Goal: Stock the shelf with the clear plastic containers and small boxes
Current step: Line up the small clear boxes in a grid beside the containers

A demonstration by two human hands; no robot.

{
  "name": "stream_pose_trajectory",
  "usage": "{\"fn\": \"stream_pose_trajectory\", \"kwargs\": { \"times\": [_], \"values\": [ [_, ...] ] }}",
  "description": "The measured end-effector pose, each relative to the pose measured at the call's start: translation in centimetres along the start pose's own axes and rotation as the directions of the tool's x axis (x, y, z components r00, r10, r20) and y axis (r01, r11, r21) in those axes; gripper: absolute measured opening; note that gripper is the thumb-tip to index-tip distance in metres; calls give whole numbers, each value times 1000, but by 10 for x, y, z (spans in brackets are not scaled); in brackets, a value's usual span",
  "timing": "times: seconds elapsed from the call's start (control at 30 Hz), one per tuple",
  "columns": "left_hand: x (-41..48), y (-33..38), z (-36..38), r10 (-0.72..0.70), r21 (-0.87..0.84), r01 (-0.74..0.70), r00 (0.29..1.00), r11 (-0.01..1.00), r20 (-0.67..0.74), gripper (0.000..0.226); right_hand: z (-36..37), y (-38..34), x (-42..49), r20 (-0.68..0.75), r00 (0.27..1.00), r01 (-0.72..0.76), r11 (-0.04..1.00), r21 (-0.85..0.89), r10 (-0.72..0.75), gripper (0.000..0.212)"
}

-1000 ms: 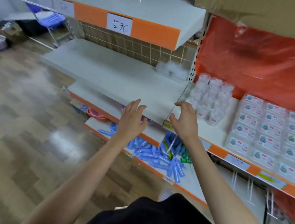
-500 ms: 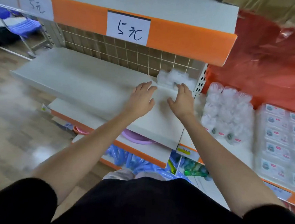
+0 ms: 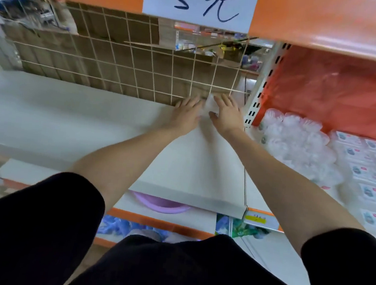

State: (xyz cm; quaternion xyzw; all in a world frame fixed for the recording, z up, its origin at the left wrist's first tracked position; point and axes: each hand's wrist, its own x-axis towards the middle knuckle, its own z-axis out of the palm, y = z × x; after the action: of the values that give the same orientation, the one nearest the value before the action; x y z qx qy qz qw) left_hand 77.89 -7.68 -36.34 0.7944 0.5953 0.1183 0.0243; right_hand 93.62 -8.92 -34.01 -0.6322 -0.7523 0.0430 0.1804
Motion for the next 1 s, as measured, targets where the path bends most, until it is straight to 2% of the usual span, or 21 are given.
{"fn": "stream_pose_trajectory", "kwargs": {
  "times": [0.1,0.27,0.53,0.7,0.8,1.0],
  "values": [
    [9,-5,5,42,-38,-43,999,998,-6,62,6,4,3,-37,999,-6,999,39,7,55],
    [8,-13,8,119,-64,-123,991,990,-56,55,10,0,-6,-112,993,-20,999,42,25,51],
    [-55,-40,-15,122,-81,-129,989,988,-89,50,-7,-20,-47,-51,997,-64,998,22,65,50],
    [-111,-65,-50,133,10,-133,990,991,57,55,-23,-48,-88,3,996,-88,994,60,88,49],
    [-135,-66,-70,178,63,-181,983,982,49,55,-33,-63,-113,32,992,-122,990,67,120,49],
    [-166,-53,-94,266,22,-266,964,964,0,62,-50,-76,-155,11,981,-194,980,48,194,50]
  ]
}}
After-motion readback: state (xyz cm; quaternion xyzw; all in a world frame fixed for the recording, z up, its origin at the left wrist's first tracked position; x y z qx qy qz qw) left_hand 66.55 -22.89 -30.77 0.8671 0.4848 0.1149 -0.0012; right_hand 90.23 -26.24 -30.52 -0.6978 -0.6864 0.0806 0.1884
